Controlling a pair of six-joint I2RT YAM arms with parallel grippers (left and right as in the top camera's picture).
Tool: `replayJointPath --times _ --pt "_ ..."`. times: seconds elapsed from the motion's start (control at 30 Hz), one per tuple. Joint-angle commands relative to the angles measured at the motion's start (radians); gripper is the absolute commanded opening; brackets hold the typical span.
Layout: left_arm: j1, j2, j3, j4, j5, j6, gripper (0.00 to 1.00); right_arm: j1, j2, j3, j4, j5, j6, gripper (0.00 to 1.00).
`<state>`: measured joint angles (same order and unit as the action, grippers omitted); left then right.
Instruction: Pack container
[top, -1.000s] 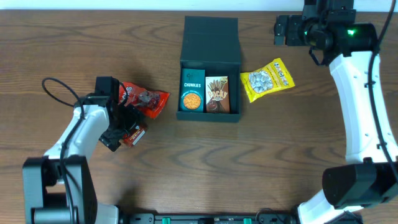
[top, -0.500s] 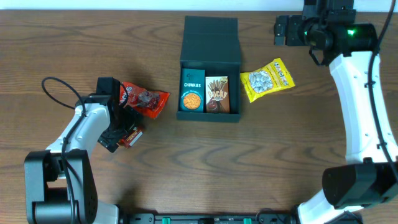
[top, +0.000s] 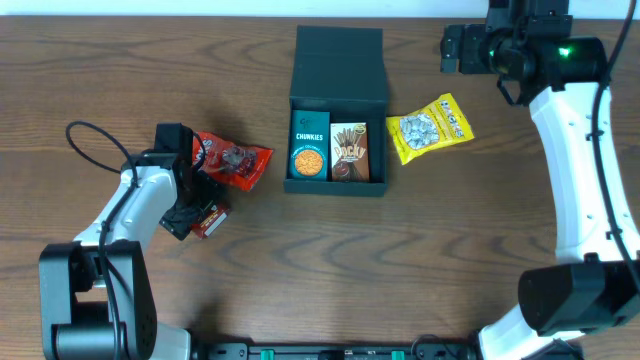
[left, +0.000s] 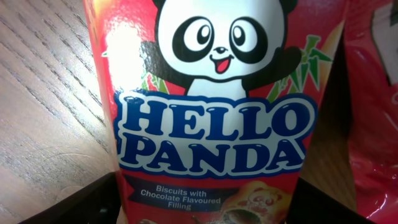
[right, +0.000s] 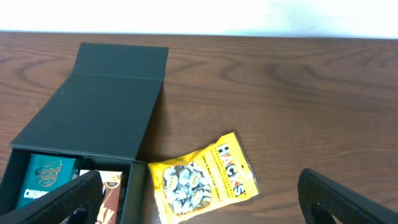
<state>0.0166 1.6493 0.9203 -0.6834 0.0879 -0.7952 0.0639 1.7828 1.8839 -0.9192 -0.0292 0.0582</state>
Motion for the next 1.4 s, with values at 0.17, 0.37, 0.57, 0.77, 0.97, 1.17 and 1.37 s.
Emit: replayJointPath --times 0.17,0.37,0.57,0.77,0.97,1.17,1.37 --pt "0.002 0.011 0.071 -0.042 -0.053 0.075 0.78 -0.006 -0.011 0.014 0.000 0.003 -0.015 0.99" --pt "0.001 0.011 0.180 -0.141 -0.074 0.119 0.74 -0.006 -0.011 0.014 0.000 0.003 -0.015 0.99" --pt "-0.026 0.011 0.293 -0.229 -0.117 0.146 0.68 -0.006 -0.011 0.014 0.000 0.003 -0.015 0.99" --pt "-0.103 0.010 0.409 -0.278 -0.156 0.172 0.68 -0.006 -0.011 0.014 0.000 0.003 -0.015 0.99" --pt "-0.219 0.010 0.507 -0.262 -0.177 0.231 0.70 -0.006 -0.011 0.014 -0.001 0.003 -0.015 0.99" --pt "-0.372 0.012 0.538 -0.153 -0.161 0.321 0.75 -0.006 -0.011 0.014 -0.001 0.003 -0.015 0.99" --pt "-0.464 0.015 0.537 -0.048 -0.136 0.350 0.80 -0.006 -0.011 0.014 -0.002 0.003 -0.015 0.99"
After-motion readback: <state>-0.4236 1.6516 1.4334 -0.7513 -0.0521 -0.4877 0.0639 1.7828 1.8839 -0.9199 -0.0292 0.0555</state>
